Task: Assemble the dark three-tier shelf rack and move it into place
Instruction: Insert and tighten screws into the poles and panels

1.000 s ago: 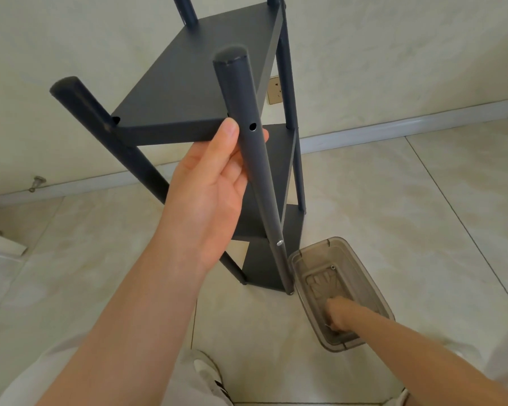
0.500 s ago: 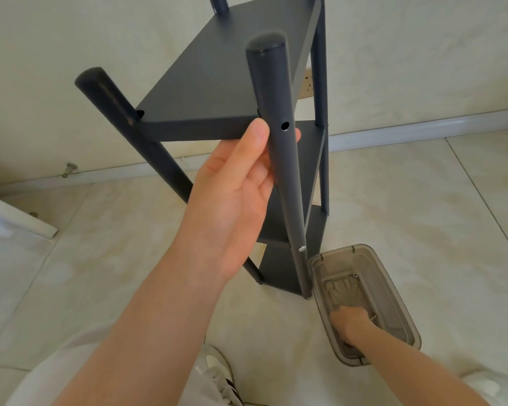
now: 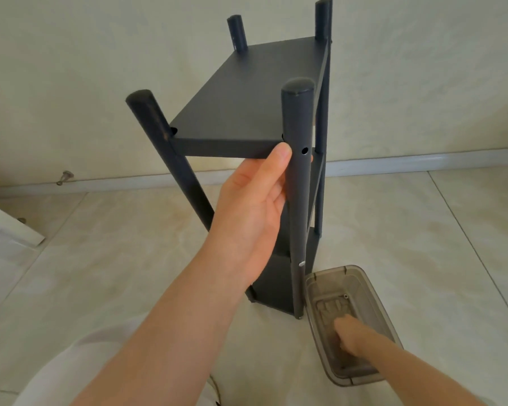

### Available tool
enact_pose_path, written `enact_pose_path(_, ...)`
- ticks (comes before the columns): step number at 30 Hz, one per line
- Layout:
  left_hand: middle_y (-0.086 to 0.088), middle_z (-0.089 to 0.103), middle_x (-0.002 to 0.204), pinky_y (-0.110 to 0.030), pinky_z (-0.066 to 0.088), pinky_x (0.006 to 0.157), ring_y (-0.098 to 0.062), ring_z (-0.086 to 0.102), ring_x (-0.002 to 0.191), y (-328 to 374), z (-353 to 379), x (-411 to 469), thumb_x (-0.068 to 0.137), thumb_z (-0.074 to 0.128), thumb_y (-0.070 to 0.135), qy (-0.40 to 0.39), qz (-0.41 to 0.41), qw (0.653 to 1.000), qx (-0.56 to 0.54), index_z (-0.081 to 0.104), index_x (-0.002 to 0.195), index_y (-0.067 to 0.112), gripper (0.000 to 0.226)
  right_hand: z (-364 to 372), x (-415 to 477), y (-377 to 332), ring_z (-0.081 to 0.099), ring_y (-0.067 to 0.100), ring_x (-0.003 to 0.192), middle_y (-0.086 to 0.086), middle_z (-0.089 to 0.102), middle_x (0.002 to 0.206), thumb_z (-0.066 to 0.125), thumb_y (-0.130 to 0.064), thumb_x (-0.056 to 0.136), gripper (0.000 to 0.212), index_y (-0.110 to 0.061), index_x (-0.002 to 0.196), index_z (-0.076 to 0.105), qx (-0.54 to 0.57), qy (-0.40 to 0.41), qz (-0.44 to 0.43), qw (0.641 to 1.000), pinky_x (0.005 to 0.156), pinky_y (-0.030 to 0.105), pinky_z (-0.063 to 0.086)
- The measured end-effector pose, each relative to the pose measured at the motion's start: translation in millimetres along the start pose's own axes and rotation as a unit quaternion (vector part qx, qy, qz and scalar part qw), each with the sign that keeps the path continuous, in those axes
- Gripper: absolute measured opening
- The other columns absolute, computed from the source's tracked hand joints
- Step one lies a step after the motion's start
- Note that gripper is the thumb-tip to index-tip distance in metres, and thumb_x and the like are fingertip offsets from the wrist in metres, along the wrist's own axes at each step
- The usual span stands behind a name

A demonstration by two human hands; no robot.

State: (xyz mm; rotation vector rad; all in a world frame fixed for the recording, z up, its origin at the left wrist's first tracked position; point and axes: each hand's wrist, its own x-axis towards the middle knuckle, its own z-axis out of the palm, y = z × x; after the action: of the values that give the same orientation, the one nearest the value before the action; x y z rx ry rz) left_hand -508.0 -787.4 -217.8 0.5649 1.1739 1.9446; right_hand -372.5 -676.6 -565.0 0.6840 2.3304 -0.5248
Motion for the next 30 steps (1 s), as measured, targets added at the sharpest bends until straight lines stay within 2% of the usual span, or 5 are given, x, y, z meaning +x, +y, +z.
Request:
enact_pose_path(6,0.002,0.075,0.115,-0.024,0.052,0.094,-0.012,0.069,0.112,1,1,-1,0.073,0.068,0.035,0.01,-0.005,1.0,-0.012,0.068,0.106,0.023,0.035,-77,-35,-14,0.056,0.018,0.079,0.005,0.058,0.089,0.055,-0.01,0.096,0.007,-0.013,0.09,0.058,-0.058,0.025,-0.046,0.997,0.075,0.025,0.046)
enact_pose_path(10,0.003,0.076,0.113,-0.023,0.052,0.09,-0.011,0.07,0.109,2,1,-4,0.073,0.068,0.036,0.015,-0.005,1.0,-0.012,0.068,0.107,0.023,0.037,-138,-85,-31,0.057,0.018,0.071,-0.001,0.055,0.072,0.062,-0.021,0.091,0.021,-0.019,0.072,0.054,-0.089,0.062,-0.106,0.988,0.076,0.031,0.055)
enact_pose_path(15,0.004,0.075,0.114,-0.022,0.054,0.088,-0.011,0.07,0.11,3,1,-3,0.074,0.067,0.037,0.014,-0.009,1.0,-0.011,0.067,0.111,0.024,0.039,-192,-166,-54,0.057,0.003,0.077,-0.015,0.056,0.081,0.064,-0.028,0.093,0.01,-0.028,0.086,0.056,-0.001,0.155,-0.21,0.965,0.067,0.009,0.04)
enact_pose_path(25,-0.006,0.074,0.115,-0.023,0.054,0.086,-0.016,0.071,0.109,0,-1,0,0.077,0.069,0.039,0.019,0.0,1.0,-0.01,0.071,0.108,0.017,0.037,-257,-272,-83,0.064,0.009,0.079,-0.015,0.066,0.081,0.077,-0.023,0.083,0.018,-0.036,0.084,0.065,0.307,0.503,-0.292,0.753,0.067,0.017,0.051)
enact_pose_path(30,-0.004,0.077,0.108,-0.017,0.057,0.072,-0.015,0.073,0.103,-1,1,1,0.078,0.07,0.036,0.018,0.002,0.999,-0.031,0.079,0.093,0.024,0.021,-254,-269,-82,0.061,0.012,0.077,-0.011,0.066,0.082,0.077,-0.019,0.084,0.011,-0.024,0.089,0.068,0.294,0.539,-0.282,0.737,0.069,0.02,0.05)
